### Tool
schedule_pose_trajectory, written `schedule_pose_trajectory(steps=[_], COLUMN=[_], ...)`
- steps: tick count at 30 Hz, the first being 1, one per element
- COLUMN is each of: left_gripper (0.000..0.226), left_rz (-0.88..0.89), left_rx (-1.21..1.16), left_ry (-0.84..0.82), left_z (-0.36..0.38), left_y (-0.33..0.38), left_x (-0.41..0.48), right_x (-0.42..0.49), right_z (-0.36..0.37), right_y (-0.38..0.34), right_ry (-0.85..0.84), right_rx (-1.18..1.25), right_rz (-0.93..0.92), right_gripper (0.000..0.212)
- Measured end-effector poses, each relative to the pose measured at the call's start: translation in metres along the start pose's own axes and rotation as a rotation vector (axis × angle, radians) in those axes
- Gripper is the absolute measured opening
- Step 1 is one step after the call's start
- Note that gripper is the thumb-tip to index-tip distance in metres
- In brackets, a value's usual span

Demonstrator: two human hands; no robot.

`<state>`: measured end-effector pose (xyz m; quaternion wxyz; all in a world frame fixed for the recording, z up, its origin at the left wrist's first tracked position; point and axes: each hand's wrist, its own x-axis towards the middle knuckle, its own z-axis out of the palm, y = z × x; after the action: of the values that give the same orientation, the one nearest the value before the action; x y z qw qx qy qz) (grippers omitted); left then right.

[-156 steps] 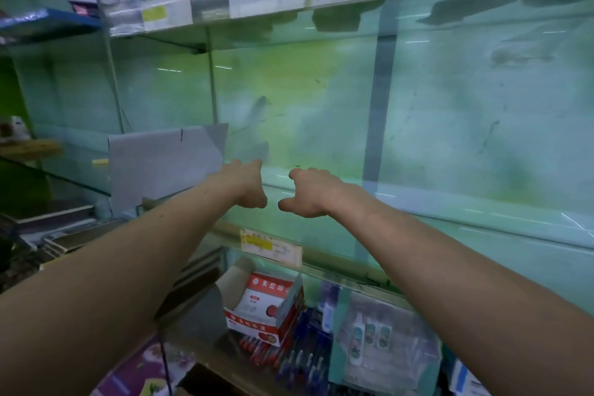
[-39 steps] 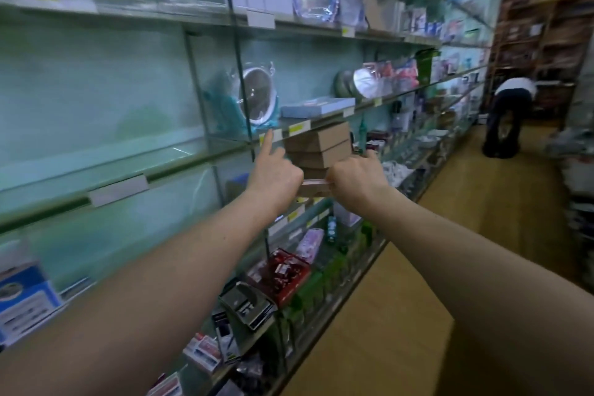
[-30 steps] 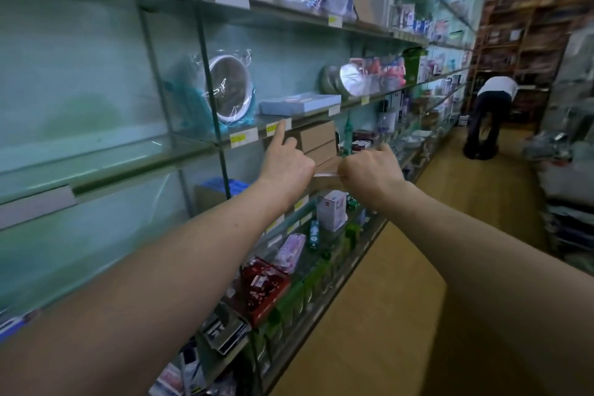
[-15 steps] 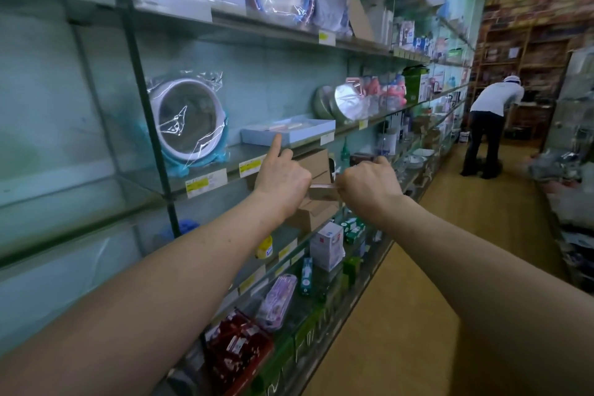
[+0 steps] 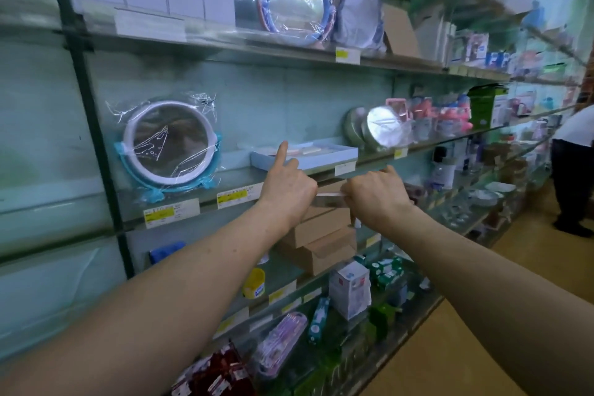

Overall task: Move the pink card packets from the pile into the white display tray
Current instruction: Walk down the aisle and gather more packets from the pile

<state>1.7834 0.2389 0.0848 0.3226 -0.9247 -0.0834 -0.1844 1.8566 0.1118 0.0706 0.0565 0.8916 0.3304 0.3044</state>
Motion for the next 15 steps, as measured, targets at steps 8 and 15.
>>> schedule_pose_trajectory(steps=[8, 15], left_gripper=[0.022, 0.02], left_rz=[-0.111, -0.167], left_rx=[0.068, 0.137], left_ry=[-0.007, -0.021], left_z=[-0.007, -0.005], left_y=[0.032, 0.027], left_x=[0.051, 0.097], right_x=[0.035, 0.079], right_z=[0.027, 0.052], right_y=[0.063, 0.085], right_ry=[0.06, 0.181], right_rx=[0.053, 0.067], right_rz=[-0.098, -0.129], right_gripper=[0.018, 0.018])
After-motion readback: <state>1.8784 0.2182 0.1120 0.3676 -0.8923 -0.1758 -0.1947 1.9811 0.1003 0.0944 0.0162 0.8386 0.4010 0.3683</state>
